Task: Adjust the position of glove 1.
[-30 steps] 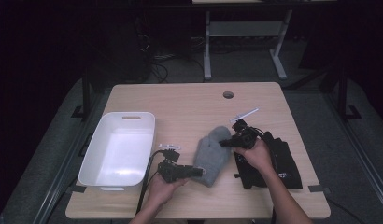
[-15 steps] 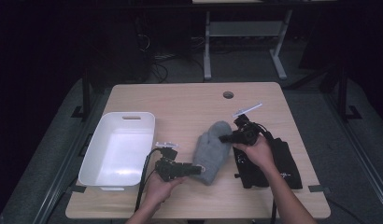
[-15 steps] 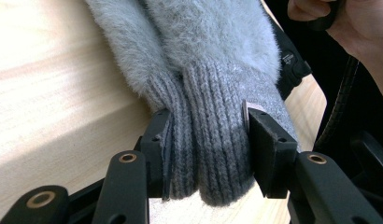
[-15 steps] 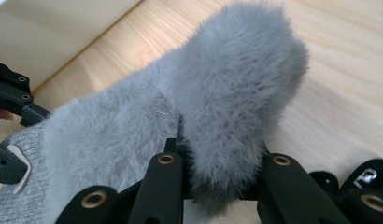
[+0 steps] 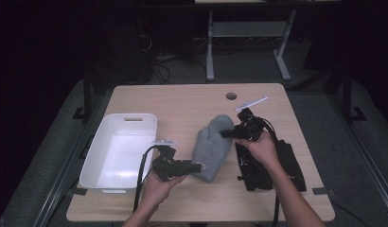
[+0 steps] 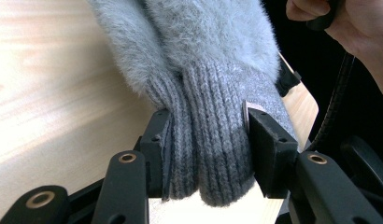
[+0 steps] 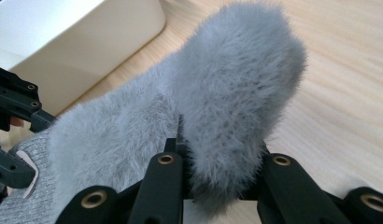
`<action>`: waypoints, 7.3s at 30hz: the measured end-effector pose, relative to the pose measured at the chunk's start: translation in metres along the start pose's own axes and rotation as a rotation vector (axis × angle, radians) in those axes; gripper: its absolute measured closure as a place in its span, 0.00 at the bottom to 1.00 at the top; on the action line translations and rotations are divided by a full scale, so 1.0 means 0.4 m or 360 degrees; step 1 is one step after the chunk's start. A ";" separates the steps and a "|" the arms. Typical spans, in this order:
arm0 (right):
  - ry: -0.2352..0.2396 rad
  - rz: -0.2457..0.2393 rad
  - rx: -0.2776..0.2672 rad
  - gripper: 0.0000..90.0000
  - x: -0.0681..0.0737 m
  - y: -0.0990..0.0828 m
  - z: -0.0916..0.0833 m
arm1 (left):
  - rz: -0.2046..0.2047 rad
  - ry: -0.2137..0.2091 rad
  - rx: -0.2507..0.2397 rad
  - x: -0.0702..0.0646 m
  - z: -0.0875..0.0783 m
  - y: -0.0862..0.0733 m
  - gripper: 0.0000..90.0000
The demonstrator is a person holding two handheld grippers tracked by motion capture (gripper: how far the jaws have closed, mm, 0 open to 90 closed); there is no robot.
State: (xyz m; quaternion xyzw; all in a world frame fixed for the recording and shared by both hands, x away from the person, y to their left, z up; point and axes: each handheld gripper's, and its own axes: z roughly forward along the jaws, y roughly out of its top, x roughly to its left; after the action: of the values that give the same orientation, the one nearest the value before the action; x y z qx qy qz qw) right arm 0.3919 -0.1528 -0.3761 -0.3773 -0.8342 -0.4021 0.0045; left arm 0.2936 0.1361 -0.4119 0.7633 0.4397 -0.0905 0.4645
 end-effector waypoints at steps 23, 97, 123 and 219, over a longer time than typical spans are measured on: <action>0.0051 -0.0053 -0.0066 0.84 0.070 0.113 -0.023 | 0.0024 0.0023 -0.0092 -0.014 -0.124 0.044 0.60; 0.0289 -0.0211 -0.0004 0.83 0.314 0.382 0.236 | -0.0132 0.0228 -0.0329 0.133 -0.465 -0.045 0.59; 0.0312 -0.0179 0.0136 0.82 0.321 0.368 0.382 | -0.0266 0.0300 -0.0287 0.213 -0.455 -0.112 0.56; -0.0054 -0.0087 -0.0008 0.37 0.118 0.191 0.028 | 0.0190 0.0233 -0.0204 -0.012 -0.265 0.045 0.36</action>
State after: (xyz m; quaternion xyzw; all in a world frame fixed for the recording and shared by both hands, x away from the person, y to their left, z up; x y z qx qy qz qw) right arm 0.4098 -0.0859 -0.3182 -0.3611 -0.8432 -0.3976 -0.0217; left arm 0.2756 0.2138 -0.3396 0.7615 0.4311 0.0217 0.4835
